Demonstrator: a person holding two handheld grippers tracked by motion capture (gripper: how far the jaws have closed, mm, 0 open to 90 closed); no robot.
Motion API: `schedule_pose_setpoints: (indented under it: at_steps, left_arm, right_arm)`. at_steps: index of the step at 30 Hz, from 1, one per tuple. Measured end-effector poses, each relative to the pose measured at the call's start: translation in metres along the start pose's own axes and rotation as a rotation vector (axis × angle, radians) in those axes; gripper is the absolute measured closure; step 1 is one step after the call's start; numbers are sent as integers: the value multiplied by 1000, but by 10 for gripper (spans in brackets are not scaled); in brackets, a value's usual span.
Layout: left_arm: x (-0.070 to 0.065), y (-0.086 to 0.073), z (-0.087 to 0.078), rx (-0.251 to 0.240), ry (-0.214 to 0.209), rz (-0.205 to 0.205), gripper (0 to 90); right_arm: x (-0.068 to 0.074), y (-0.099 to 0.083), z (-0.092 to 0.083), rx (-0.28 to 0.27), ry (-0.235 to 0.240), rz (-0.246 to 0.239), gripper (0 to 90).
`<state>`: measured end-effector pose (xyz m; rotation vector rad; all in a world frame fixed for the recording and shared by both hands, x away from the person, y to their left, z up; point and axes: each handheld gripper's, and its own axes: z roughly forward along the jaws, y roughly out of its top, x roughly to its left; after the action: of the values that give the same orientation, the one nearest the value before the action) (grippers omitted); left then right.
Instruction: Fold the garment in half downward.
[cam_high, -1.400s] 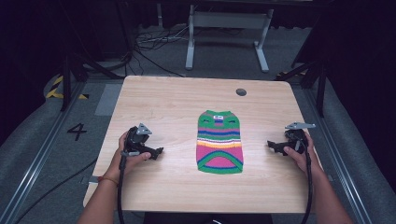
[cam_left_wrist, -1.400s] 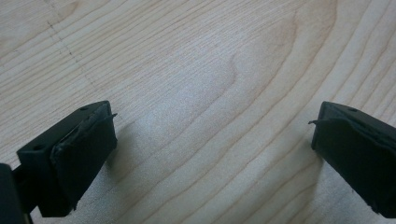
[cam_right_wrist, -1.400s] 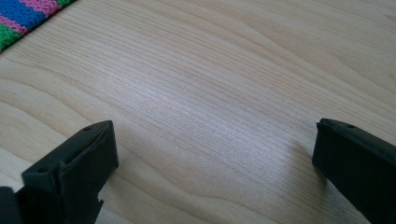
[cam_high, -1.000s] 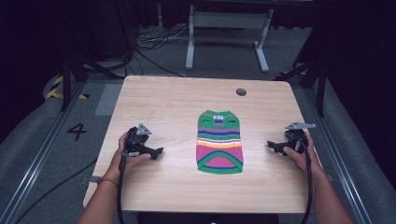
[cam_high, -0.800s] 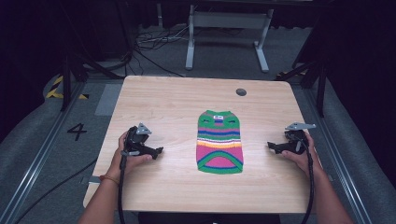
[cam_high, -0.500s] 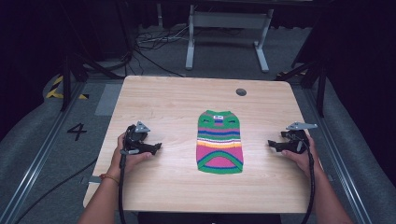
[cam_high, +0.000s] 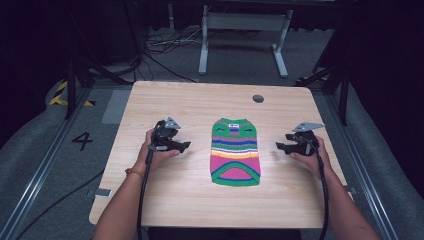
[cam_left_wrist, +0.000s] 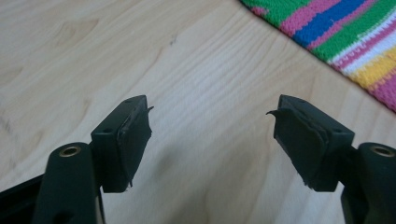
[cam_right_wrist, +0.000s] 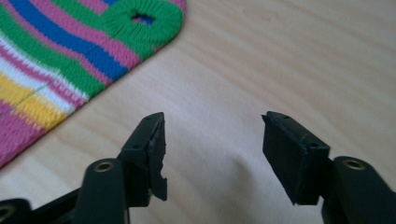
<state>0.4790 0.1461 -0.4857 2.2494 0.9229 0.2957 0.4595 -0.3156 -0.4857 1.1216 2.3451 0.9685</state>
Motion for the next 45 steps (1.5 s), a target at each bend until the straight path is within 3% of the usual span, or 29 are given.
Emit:
schedule_pose_setpoints:
  at_steps: [4, 12, 22, 30, 35, 38, 43, 44, 45]
  left_arm:
    - [-2, 15, 13, 13, -3, 14, 328]
    - [-5, 49, 33, 8, 2, 31, 374]
    - [-7, 80, 66, 6, 8, -1, 392]
    - [-13, 87, 89, 14, -15, -63, 395]
    - [-18, 88, 99, 41, 7, -45, 406]
    - [-19, 88, 100, 31, 15, -41, 419]
    - [-22, 87, 101, 19, 34, -40, 431]
    - [-23, 87, 101, 18, 29, -37, 445]
    - [-24, 86, 101, 14, 17, -33, 499]
  right_arm:
    - [1, 19, 12, -5, 42, 13, 453]
    - [3, 51, 35, -10, 53, 9, 486]
    - [12, 81, 70, 23, 51, -16, 565]
    - [11, 81, 89, 26, 51, 42, 586]
    - [12, 80, 98, 33, 59, 59, 599]
    - [12, 79, 102, 51, 61, 54, 603]
    - [8, 76, 104, 33, 78, 89, 606]
    - [9, 77, 104, 35, 77, 86, 624]
    - [11, 78, 104, 38, 83, 75, 697]
